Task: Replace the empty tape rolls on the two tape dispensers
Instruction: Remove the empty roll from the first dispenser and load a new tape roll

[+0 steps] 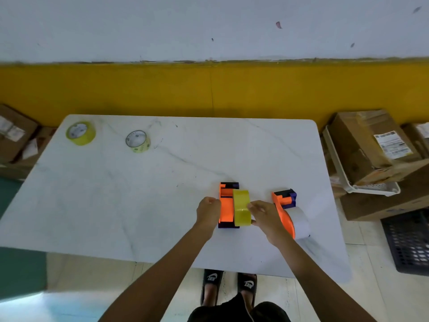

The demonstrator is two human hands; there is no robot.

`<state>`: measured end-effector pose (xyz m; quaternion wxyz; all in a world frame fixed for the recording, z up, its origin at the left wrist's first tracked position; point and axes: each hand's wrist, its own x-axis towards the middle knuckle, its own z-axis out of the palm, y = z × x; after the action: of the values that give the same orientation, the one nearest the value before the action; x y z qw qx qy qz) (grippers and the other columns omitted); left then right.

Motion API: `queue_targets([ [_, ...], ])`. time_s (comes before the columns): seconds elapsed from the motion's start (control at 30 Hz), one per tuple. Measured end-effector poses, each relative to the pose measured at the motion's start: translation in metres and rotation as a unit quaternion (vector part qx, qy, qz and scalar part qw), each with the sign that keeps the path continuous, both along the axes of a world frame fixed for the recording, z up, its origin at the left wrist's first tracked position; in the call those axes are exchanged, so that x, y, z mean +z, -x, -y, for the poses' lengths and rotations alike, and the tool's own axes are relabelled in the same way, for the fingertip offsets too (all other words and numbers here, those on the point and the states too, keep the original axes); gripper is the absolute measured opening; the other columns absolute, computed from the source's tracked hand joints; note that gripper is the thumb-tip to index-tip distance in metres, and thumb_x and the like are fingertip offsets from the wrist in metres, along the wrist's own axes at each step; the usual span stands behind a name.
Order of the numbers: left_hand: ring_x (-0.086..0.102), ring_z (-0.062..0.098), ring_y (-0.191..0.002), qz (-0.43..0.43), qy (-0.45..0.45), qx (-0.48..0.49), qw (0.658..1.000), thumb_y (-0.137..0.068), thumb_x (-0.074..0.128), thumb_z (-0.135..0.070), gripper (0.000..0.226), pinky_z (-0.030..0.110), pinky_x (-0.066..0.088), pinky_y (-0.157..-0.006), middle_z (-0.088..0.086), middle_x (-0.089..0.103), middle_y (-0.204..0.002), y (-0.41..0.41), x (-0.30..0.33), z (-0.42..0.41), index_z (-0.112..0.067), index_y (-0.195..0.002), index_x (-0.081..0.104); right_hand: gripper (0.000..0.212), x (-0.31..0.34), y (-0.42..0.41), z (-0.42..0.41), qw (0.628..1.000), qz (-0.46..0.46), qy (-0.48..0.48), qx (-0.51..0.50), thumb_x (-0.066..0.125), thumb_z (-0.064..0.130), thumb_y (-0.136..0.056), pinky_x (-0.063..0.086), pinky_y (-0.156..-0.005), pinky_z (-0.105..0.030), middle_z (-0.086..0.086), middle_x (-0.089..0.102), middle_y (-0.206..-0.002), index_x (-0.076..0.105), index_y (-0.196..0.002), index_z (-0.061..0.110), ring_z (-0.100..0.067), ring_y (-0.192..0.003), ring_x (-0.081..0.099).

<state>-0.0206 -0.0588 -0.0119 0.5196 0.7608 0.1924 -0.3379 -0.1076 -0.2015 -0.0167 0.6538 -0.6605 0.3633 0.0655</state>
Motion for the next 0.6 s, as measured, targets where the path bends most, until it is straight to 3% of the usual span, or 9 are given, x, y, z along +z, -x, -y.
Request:
queue_targets([
  [0.1, 0.049, 0.025, -0.08, -0.006, 0.014, 0.007, 1.0, -0.08, 0.042, -0.01, 0.011, 0.04, 0.046, -0.075, 0.015, 0.054, -0.087, -0.008, 0.007, 0.005, -0.009, -0.082, 0.053, 0.018, -0.003, 0.004, -0.002, 1.0, 0.001, 0.012, 0.015, 0.056, 0.018, -0.095, 0.054, -0.091, -0.052, -0.003, 0.064, -0.08, 0.07, -0.091, 0.009, -0.023, -0.085, 0.061],
  [0.2, 0.053, 0.027, -0.082, -0.018, 0.021, 0.01, 1.0, -0.085, 0.044, -0.009, 0.013, 0.042, 0.051, -0.08, 0.016, 0.057, -0.09, -0.011, 0.009, 0.005, -0.007, -0.085, 0.056, 0.02, -0.007, 0.01, -0.005, 0.999, 0.016, 0.025, 0.011, 0.056, 0.018, -0.095, 0.053, -0.093, -0.052, -0.005, 0.066, -0.082, 0.07, -0.096, 0.005, -0.024, -0.087, 0.063],
  [0.3, 0.054, 0.028, -0.083, -0.027, 0.023, 0.006, 0.999, -0.086, 0.043, -0.008, 0.014, 0.044, 0.055, -0.085, 0.017, 0.058, -0.093, -0.011, 0.009, 0.005, -0.006, -0.088, 0.057, 0.015, -0.007, 0.012, -0.008, 0.999, 0.029, 0.023, 0.003, 0.057, 0.019, -0.095, 0.054, -0.092, -0.05, -0.002, 0.067, -0.082, 0.07, -0.09, 0.016, -0.023, -0.086, 0.064],
  [0.5, 0.063, 0.03, -0.084, -0.052, 0.049, 0.01, 0.997, -0.088, 0.044, -0.013, 0.025, 0.038, 0.056, -0.079, 0.022, 0.067, -0.099, -0.007, 0.009, 0.006, -0.002, -0.098, 0.064, 0.02, -0.009, 0.012, -0.022, 0.996, 0.052, 0.049, 0.044, 0.058, 0.021, -0.094, 0.051, -0.08, -0.03, 0.015, 0.066, -0.073, 0.067, -0.079, 0.031, -0.002, -0.075, 0.061],
  [0.6, 0.05, 0.024, -0.08, -0.044, 0.027, -0.009, 0.999, -0.086, 0.044, -0.022, 0.013, 0.037, 0.044, -0.073, 0.014, 0.049, -0.087, -0.003, 0.008, 0.006, -0.012, -0.088, 0.051, 0.018, -0.017, 0.012, -0.033, 0.996, 0.046, 0.046, 0.058, 0.057, 0.017, -0.093, 0.044, -0.075, -0.022, 0.013, 0.063, -0.073, 0.066, -0.08, 0.026, 0.001, -0.071, 0.059],
])
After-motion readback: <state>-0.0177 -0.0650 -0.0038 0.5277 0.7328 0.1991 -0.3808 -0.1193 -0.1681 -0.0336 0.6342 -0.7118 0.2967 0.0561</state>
